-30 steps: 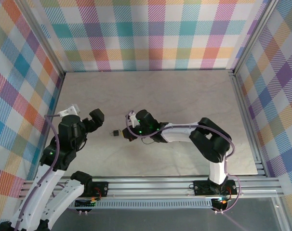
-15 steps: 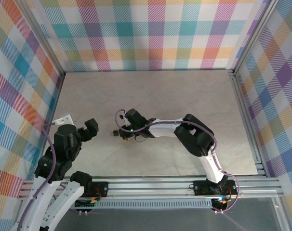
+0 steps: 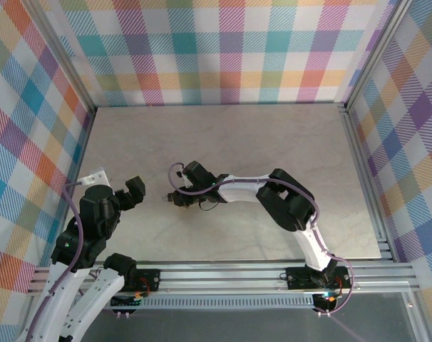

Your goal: Lock with the key

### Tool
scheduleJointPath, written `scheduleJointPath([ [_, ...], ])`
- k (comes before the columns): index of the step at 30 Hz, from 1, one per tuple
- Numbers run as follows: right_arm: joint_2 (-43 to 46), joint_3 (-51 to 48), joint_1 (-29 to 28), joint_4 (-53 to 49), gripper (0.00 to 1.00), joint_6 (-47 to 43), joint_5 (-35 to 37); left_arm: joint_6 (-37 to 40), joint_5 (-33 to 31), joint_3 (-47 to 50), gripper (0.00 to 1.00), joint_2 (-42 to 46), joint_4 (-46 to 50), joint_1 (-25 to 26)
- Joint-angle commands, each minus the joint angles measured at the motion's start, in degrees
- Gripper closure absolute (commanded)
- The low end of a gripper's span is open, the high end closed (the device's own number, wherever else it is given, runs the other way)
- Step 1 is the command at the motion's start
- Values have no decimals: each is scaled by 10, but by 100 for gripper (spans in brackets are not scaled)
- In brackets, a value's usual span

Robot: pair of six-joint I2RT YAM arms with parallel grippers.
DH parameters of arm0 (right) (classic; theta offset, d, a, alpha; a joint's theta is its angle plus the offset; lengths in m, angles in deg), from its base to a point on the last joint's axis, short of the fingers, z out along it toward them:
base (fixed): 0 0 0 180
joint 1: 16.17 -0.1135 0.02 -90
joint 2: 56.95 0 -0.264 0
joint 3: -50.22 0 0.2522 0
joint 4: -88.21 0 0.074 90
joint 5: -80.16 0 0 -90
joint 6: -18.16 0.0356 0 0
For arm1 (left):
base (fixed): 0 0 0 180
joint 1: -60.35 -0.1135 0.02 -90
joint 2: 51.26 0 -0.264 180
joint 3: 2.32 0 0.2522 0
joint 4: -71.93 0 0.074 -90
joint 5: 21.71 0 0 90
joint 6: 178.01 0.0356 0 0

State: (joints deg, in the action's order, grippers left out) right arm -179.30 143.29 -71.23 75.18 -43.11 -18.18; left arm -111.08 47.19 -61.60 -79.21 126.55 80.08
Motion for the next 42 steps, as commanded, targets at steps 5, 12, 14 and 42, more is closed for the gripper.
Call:
scheduleJointPath([
  [5,111,-1,-5,-59,1,-47,43,14,2,8,0,3,8,-7],
  [12,244,-71,-3,-104,1,-47,185,20,54,7,0,-19,1,-7],
  [14,270,-78,-2,-132,1,-41,216,27,90,8,0,-40,-6,-7],
  [42,723,-394,88,-126,1,-55,281,-9,248,-174,2,-565,-98,98],
])
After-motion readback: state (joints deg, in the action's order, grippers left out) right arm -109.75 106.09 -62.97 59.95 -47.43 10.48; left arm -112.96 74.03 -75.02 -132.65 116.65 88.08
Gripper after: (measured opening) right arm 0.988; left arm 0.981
